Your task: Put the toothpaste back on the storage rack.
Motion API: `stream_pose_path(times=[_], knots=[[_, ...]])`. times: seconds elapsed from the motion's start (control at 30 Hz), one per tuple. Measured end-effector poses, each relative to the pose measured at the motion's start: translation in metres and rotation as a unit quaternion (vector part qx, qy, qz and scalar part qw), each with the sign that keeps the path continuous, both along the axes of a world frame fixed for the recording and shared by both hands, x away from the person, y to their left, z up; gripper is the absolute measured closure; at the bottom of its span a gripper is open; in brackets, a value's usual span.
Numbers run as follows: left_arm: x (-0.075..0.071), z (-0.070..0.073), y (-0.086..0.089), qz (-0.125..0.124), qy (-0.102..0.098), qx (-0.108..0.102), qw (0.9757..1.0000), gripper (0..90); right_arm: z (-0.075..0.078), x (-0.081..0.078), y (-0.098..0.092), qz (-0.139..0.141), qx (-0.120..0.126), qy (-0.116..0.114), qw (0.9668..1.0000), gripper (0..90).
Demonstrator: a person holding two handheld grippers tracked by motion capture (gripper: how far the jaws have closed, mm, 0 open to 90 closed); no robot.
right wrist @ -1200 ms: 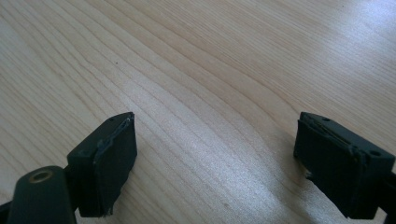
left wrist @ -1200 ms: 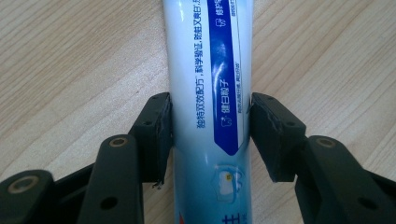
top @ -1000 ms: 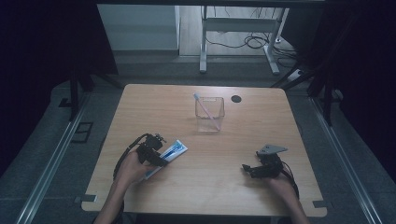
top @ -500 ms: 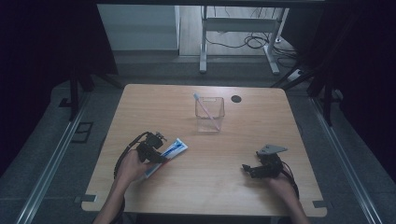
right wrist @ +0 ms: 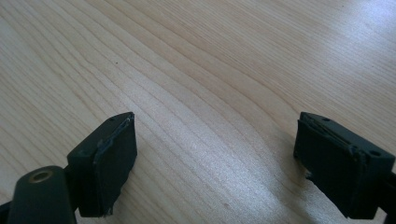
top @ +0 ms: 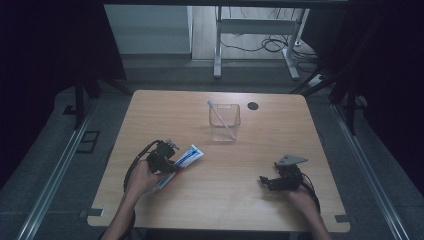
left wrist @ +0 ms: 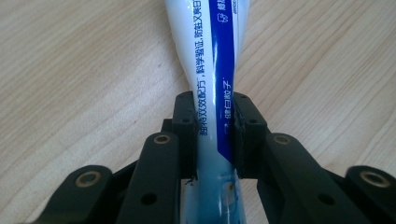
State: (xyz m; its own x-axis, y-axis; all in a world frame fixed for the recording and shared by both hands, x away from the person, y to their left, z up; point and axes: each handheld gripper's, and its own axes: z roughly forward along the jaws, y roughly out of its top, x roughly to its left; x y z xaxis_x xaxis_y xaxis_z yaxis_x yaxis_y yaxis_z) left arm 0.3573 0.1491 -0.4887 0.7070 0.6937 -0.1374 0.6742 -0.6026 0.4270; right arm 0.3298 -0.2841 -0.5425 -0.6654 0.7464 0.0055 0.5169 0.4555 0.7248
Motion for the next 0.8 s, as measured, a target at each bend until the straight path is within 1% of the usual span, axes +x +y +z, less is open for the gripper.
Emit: stream_pose_path(times=[0.17, 0.3, 0.4, 0.53, 0.67, 0.8], knots=[[0.0, 0.009, -0.001, -0.002, -0.011, -0.021, 0.9997, 74.9, 0.0, 0.0, 0.0, 0.0, 0.0, 0.0, 1.0, 13.3], [0.001, 0.016, -0.003, -0.008, -0.021, -0.029, 0.9993, 74.9, 0.0, 0.0, 0.0, 0.0, 0.0, 0.0, 1.0, 13.3], [0.001, 0.021, -0.004, -0.007, -0.029, -0.036, 0.9989, 75.0, 0.0, 0.0, 0.0, 0.0, 0.0, 0.0, 1.0, 13.3], [0.002, 0.029, -0.006, -0.008, -0.041, -0.046, 0.9981, 75.1, 0.0, 0.0, 0.0, 0.001, -0.001, 0.0, 1.0, 13.3], [0.003, 0.039, -0.008, -0.011, -0.054, -0.058, 0.9968, 75.1, 0.0, 0.0, 0.0, 0.002, -0.001, 0.0, 1.0, 13.3], [0.003, 0.048, -0.01, -0.014, -0.064, -0.065, 0.9957, 75.1, 0.0, 0.0, 0.0, 0.002, -0.001, 0.0, 1.0, 13.3]])
